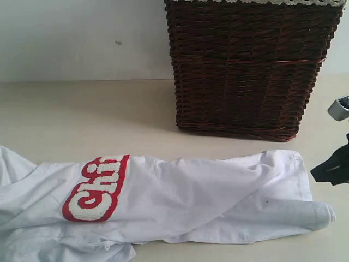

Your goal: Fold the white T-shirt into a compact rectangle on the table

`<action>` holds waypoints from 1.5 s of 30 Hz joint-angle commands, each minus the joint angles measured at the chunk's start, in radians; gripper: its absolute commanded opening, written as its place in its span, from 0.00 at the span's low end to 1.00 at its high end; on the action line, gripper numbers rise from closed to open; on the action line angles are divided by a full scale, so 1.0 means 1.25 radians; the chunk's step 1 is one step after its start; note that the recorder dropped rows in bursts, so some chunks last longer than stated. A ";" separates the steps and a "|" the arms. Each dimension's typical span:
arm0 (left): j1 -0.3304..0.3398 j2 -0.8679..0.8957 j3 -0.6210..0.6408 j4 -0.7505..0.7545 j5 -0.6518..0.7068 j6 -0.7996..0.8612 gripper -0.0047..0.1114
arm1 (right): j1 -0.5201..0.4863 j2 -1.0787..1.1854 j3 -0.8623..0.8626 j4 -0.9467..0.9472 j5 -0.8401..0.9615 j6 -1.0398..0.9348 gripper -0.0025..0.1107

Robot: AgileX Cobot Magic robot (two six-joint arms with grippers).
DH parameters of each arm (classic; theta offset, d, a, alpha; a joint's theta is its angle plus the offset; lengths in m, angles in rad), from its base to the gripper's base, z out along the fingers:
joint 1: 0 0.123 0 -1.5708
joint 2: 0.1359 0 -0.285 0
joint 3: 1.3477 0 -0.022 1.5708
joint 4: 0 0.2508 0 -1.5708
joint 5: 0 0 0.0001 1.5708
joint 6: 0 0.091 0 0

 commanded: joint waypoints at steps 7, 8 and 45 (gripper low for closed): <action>0.002 -0.002 -0.002 -0.010 -0.003 -0.002 0.12 | 0.003 0.222 -0.097 0.178 -0.025 -0.278 0.02; 0.002 -0.002 -0.002 -0.010 -0.003 -0.002 0.12 | 0.003 0.245 -0.101 0.177 -0.027 -0.281 0.02; 0.002 -0.002 -0.002 -0.010 -0.003 -0.002 0.12 | 0.006 0.214 -0.086 -0.166 0.010 -0.214 0.02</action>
